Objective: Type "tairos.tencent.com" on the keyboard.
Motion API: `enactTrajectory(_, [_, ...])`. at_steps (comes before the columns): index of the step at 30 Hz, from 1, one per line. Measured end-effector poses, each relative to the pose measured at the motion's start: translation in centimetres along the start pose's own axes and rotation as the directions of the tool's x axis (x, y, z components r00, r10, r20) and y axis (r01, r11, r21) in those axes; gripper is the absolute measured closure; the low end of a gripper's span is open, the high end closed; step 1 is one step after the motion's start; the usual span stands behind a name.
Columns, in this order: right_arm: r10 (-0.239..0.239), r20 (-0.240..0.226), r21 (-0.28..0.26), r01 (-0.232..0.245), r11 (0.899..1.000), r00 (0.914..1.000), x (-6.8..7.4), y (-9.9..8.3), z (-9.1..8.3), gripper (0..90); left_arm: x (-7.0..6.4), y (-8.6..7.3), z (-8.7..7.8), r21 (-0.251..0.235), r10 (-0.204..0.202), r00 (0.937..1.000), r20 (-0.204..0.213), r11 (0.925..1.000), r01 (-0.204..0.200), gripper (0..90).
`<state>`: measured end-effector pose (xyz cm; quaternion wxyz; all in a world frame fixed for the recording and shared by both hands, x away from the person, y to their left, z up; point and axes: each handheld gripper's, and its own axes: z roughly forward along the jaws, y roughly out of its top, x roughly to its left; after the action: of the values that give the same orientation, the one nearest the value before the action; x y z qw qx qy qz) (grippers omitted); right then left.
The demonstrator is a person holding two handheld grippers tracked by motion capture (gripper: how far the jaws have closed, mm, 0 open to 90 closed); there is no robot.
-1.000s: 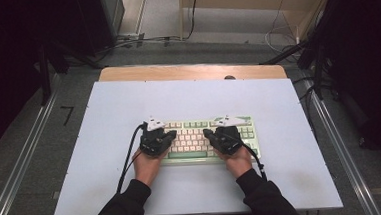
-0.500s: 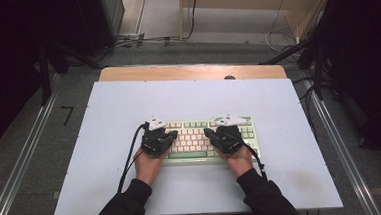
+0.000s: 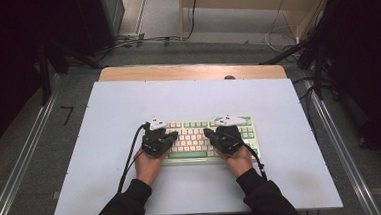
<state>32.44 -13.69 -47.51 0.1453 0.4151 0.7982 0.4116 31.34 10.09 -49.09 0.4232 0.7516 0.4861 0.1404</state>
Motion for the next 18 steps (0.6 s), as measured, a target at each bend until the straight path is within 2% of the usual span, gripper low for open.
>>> enactTrajectory(9, [-0.002, 0.002, -0.001, 0.002, 1.000, 1.0000, -0.1, 0.0, 0.0, 87.2, 0.0, 0.2, -0.7, -0.025, -0.019, 0.9996, 0.022, 0.9995, 0.020, 90.0])
enactTrajectory(18, [-0.003, 0.008, 0.002, 0.003, 1.000, 1.0000, 0.0, 0.0, 0.1, 87.2, -0.1, 0.3, -1.3, -0.036, -0.017, 0.9996, 0.021, 0.9992, 0.018, 90.0])
